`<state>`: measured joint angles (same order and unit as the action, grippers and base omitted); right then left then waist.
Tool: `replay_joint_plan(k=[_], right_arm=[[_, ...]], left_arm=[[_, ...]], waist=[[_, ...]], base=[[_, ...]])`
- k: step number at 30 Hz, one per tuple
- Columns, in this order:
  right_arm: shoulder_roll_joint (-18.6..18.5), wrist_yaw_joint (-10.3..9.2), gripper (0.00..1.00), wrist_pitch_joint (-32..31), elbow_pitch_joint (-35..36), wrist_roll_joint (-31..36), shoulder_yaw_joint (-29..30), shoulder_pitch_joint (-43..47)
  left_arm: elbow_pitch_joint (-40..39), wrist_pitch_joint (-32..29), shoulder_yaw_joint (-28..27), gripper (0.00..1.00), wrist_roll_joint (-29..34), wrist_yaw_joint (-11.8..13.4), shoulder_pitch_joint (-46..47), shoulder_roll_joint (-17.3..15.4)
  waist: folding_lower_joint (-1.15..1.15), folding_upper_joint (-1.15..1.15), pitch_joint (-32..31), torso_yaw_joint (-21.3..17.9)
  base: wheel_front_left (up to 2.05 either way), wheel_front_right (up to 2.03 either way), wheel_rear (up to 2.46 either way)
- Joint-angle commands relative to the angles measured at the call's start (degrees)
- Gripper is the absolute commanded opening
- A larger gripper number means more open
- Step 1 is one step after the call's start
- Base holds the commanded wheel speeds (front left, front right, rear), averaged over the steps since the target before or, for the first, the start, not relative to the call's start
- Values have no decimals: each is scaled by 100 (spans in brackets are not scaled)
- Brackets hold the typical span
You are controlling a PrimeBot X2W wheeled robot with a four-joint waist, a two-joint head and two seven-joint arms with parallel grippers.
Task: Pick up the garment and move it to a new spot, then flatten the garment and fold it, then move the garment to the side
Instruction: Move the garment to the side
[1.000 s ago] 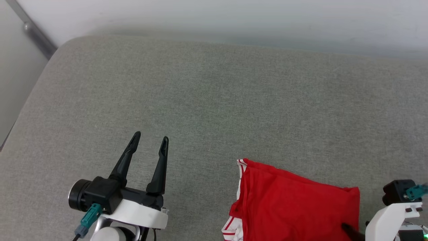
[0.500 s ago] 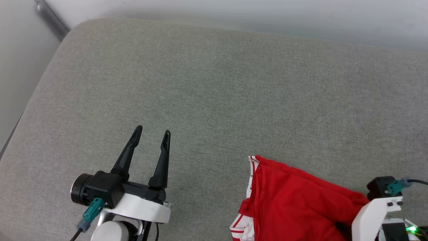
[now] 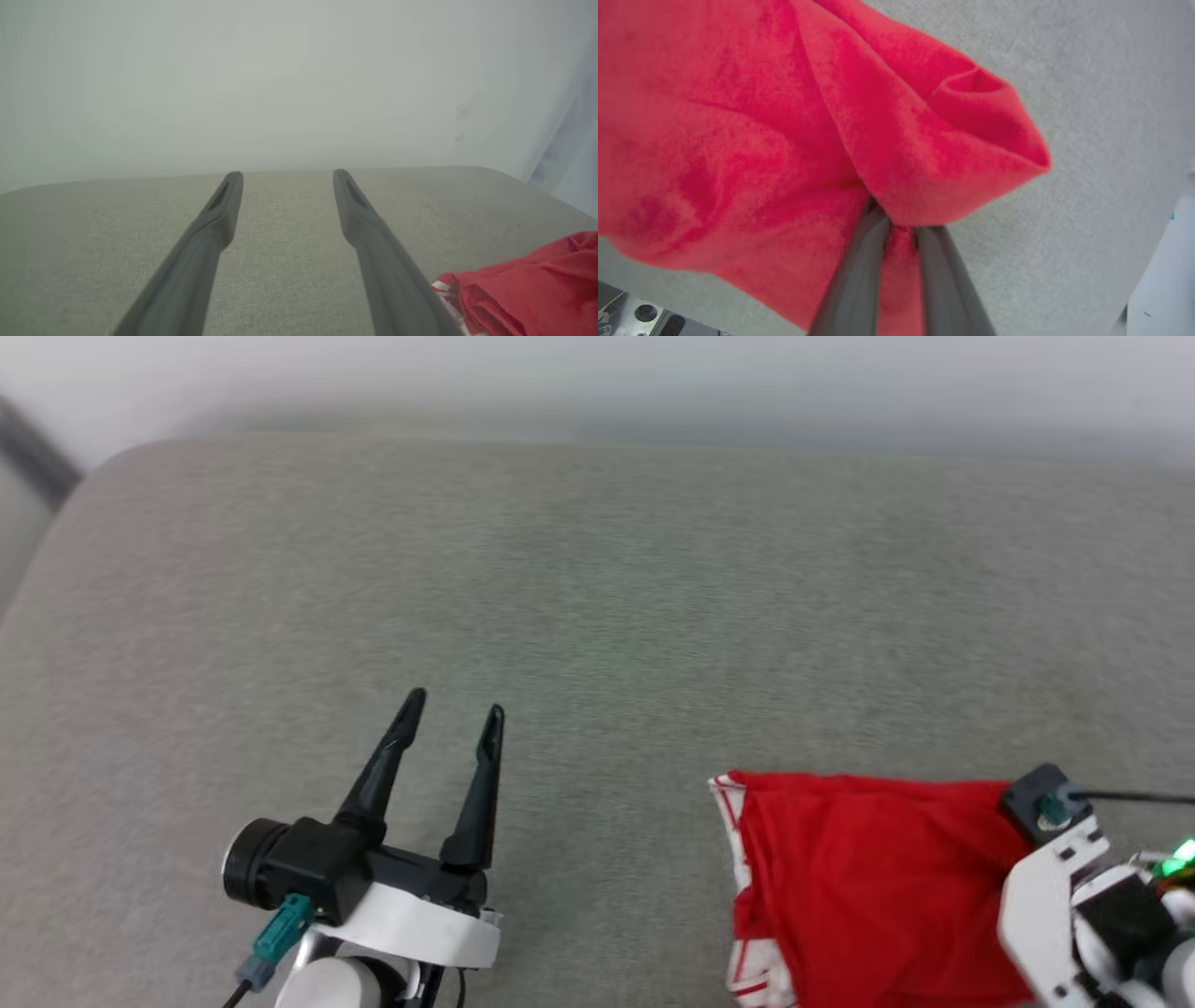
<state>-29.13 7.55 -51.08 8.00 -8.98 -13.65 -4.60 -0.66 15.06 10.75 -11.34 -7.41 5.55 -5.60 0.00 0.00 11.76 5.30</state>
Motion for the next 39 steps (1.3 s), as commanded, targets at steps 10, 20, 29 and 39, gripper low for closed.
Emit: replay_joint_plan(k=[10, 20, 29, 39], right_arm=[[-1836, -12, 0, 473, -315, -37, -776, -1499], [-2263, -12, 0, 1919, -2313, 248, -337, -2545], [-2170, -12, 0, 2932, -3725, 458, 169, -2872], [-1726, -11, 100, 3505, -4337, 872, 993, -3332]], left_arm=[[-95, 13, 302, 100, 79, -7, 511, -155], [-237, 14, 456, 100, 167, -7, 1037, -671], [-421, 14, 457, 100, 220, -7, 1243, -948], [-456, -5, 318, 100, 264, 4, 1342, -1150]], waist=[[0, 0, 840, -1549], [0, 0, 1783, -2077], [0, 0, 2261, -1974], [0, 0, 2602, -1889]], base=[[0, 0, 0], [0, 0, 0], [0, 0, 0], [0, 0, 0]])
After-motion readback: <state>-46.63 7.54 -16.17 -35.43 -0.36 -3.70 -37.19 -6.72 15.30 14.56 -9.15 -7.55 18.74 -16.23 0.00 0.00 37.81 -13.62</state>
